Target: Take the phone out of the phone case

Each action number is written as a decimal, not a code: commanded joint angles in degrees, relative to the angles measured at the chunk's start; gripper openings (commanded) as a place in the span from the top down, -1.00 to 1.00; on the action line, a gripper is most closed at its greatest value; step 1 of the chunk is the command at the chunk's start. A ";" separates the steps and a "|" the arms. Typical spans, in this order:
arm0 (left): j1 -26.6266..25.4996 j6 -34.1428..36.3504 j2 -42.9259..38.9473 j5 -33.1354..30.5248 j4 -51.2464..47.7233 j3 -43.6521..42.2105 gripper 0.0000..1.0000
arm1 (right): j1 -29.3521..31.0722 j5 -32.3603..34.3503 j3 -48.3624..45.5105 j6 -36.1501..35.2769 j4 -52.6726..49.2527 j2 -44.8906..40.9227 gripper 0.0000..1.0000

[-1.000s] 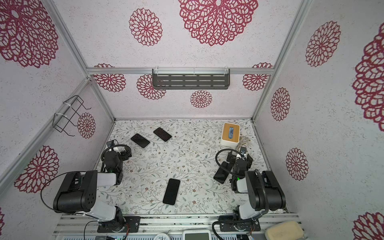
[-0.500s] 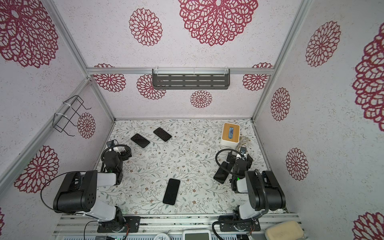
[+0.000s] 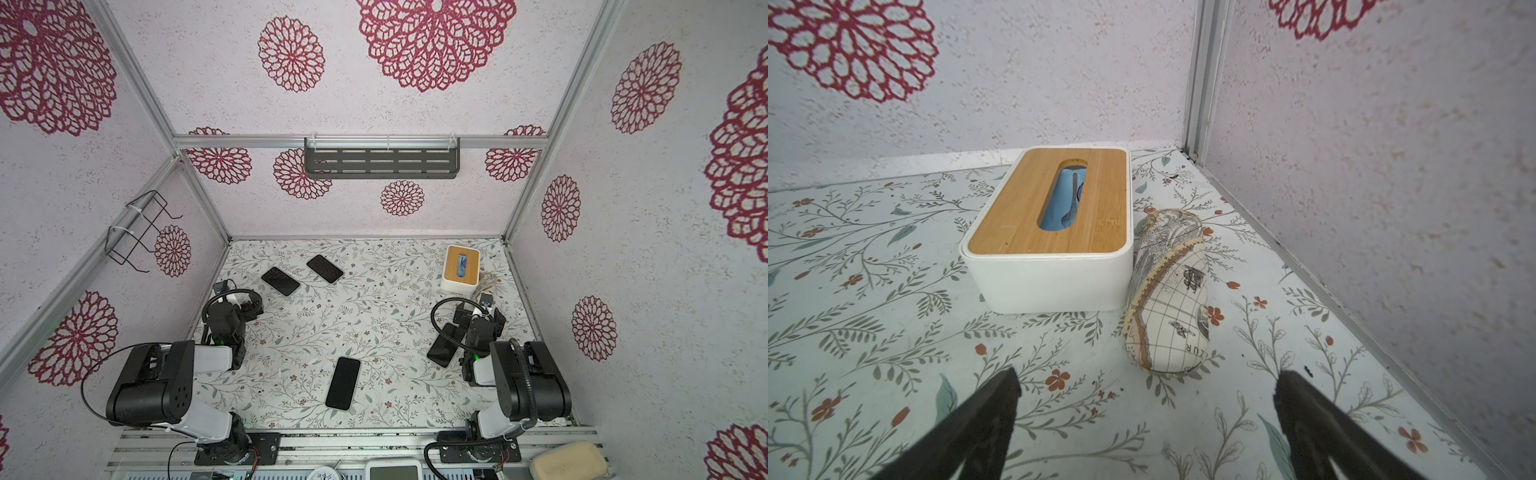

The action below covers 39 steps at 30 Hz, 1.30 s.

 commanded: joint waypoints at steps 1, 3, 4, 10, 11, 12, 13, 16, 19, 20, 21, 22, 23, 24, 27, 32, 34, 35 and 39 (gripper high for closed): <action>0.23 0.49 0.04 0.53 0.29 1.08 -0.94 | 0.18 2.12 -0.37 0.18 3.53 -0.11 -0.98; -0.09 0.80 -0.11 0.40 1.23 0.52 -0.94 | 0.19 3.11 -1.70 0.73 4.20 -2.03 -0.98; -0.80 1.56 -0.64 0.27 2.78 -0.42 -0.94 | 0.24 1.49 -2.39 -0.24 4.77 -3.14 -0.98; -11.77 7.08 -16.97 -12.42 -12.08 0.49 -0.94 | 10.73 14.07 3.69 -2.42 -21.84 -26.31 -0.98; -13.95 5.95 -20.24 -14.77 -17.60 1.98 -0.94 | 10.91 12.08 5.68 1.07 -29.54 -30.02 -0.98; -15.49 4.02 -22.80 -16.16 -22.11 3.62 -0.94 | 11.03 10.57 7.55 4.29 -35.45 -32.63 -0.98; -16.95 0.71 -25.58 -16.83 -28.48 5.48 -0.95 | 11.25 9.29 9.71 8.54 -42.89 -35.15 -0.98; -20.00 -11.28 -31.36 -13.30 -46.62 11.83 -0.94 | 11.94 2.40 14.47 17.17 -59.29 -39.80 -0.98; -22.56 -19.60 -34.47 -6.18 -57.33 15.48 -0.94 | 13.01 -4.68 17.41 22.21 -70.90 -42.13 -0.98; -23.37 -21.51 -34.98 -3.90 -59.56 16.19 -0.94 | 13.60 -6.22 18.10 23.25 -73.44 -42.58 -0.98; -24.09 -23.10 -35.48 -1.00 -62.08 16.91 -0.94 | 14.46 -8.39 18.79 23.78 -75.91 -43.07 -0.98; -25.06 -24.99 -35.80 0.85 -65.10 17.78 -0.94 | 15.56 -10.07 19.34 24.01 -78.00 -43.40 -0.98; -26.03 -26.54 -36.14 2.26 -67.58 18.27 -0.94 | 16.78 -11.02 20.05 24.61 -80.20 -43.61 -0.98; -26.89 -27.19 -36.37 3.22 -69.51 18.71 -0.94 | 17.95 -11.49 20.59 25.24 -81.68 -43.61 -0.98; -30.58 -28.92 -37.48 2.90 -76.90 19.79 -0.94 | 23.28 -13.85 21.41 26.17 -84.04 -43.79 -0.98; -35.40 -32.77 -39.86 0.49 -81.40 17.98 -0.94 | 33.69 -14.16 23.27 23.38 -88.84 -40.49 -0.98; -36.36 -33.96 -40.87 -0.79 -82.44 17.04 -0.94 | 38.66 -13.00 23.86 23.07 -91.49 -38.35 -0.95; -36.47 -34.44 -41.32 -1.19 -82.90 16.83 -0.94 | 40.83 -11.96 23.77 23.62 -92.35 -37.43 -0.94; -36.80 -35.93 -44.52 -2.32 -83.52 15.80 -0.94 | 51.25 -8.54 21.54 25.90 -90.89 -32.20 -0.91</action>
